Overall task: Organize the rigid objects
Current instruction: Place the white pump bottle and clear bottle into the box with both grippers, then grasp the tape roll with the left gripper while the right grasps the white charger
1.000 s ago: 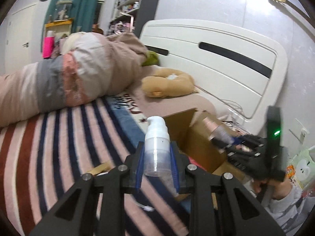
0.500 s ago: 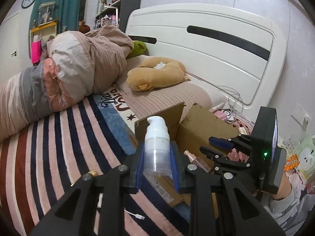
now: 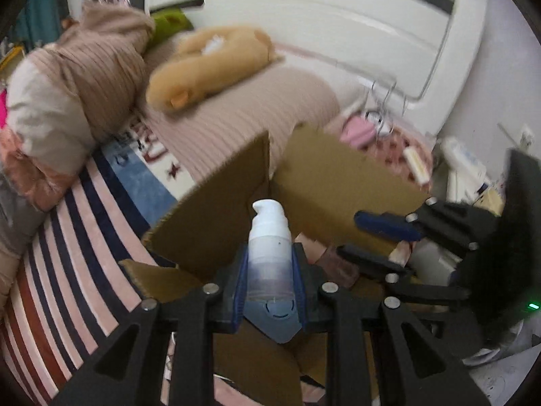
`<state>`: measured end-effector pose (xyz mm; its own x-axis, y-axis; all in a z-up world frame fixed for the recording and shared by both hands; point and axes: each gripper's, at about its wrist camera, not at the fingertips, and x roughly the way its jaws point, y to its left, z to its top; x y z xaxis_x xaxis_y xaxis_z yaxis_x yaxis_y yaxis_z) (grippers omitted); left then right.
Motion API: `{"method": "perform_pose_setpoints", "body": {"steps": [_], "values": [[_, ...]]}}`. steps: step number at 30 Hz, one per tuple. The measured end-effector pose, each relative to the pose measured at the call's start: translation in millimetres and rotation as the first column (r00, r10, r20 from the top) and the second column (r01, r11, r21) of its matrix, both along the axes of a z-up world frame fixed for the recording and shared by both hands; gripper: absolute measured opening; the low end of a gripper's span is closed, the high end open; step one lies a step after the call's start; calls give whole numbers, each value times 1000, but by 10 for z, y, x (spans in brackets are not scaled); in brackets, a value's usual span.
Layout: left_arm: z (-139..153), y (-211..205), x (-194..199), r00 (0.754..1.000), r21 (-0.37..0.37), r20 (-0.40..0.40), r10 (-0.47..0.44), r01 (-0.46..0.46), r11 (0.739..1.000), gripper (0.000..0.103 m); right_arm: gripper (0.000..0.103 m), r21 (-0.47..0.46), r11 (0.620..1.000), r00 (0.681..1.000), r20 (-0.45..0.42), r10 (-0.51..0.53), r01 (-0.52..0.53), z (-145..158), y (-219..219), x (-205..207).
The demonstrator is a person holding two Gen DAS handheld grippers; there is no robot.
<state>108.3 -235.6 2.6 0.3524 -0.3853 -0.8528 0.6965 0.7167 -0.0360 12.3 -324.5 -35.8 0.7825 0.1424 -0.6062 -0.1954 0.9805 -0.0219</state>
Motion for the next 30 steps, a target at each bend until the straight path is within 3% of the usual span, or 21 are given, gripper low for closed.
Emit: {"method": "perform_pose_setpoints", "body": {"steps": [3,11,14,18,22,24,30], "values": [[-106,-69,61,1000,86,27,15,-17,996,21,23,7,1000,1000,6,1,-1,11,-12,-6],[-65,-17,42,996,101,76,39,-47,994,26,23,18,1000,1000,12,14,-14,47,12,-38],[50,107,-7,994,53,89,57,-62,997,28,23,20,1000,1000,15,22,-22,77,42,-65],[292,427,-138,983,-37,146,112,-108,993,50,23,23,999,999,22,30,-30,142,109,-104],[484,843,-276,966,-119,189,178,-158,980,59,23,37,997,997,45,61,-63,267,261,-173],[563,1171,-368,949,-168,211,234,-201,965,67,23,43,995,994,65,85,-88,346,367,-202],[460,1998,-509,894,-221,240,377,-328,918,73,23,83,967,966,110,233,-242,585,1009,-280]]}}
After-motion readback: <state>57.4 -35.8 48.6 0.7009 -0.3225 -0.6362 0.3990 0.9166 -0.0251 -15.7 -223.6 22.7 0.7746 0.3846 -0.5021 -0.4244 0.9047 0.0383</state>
